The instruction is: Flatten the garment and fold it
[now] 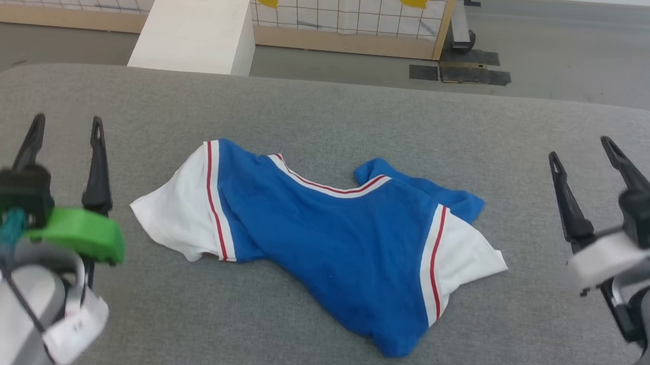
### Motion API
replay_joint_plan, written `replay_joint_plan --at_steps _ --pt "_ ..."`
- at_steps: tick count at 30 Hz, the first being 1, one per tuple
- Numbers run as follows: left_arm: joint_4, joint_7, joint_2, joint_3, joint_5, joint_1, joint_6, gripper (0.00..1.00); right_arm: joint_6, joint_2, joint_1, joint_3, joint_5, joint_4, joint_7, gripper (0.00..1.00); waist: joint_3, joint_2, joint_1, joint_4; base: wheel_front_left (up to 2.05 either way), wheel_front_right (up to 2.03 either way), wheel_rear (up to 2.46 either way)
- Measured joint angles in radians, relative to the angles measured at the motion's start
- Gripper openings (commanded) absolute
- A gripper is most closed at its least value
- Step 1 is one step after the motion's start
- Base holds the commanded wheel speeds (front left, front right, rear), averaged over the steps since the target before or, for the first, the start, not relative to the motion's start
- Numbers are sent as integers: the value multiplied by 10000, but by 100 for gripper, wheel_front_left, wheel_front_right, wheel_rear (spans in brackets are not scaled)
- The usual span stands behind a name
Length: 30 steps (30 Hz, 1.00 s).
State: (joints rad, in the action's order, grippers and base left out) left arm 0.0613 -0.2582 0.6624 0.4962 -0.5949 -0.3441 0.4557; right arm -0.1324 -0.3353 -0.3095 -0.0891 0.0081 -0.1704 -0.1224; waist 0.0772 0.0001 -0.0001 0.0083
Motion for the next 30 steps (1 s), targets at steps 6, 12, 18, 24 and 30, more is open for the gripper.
replay_joint_plan --at_steps 6,12,18,24,30 --pt "-1661 0 -1461 -2150 1824 1949 -105 100 0 -2138 -1312 -2700 2353 -130 3122 100 128 0 0 112 0 0 0" --pt "-1988 0 -2915 -3476 2849 3019 -995 100 -2 -4132 -2307 -5574 5521 552 6930 100 380 0 0 238 0 0 0" --pt "-1883 0 -4203 -4550 3567 3179 -2155 100 -2 -4660 -3480 -6744 7710 274 8746 100 753 0 0 459 0 0 0" --pt "-1645 0 -5241 -5212 4159 3165 -3081 100 -2 -4247 -4021 -7231 8560 -941 9020 100 1144 0 1 790 0 0 0" --pt "-1509 0 -5818 -5626 4541 3000 -3684 100 -2 -3831 -4079 -7751 8633 -2161 8587 100 1553 0 1 1191 0 0 0"
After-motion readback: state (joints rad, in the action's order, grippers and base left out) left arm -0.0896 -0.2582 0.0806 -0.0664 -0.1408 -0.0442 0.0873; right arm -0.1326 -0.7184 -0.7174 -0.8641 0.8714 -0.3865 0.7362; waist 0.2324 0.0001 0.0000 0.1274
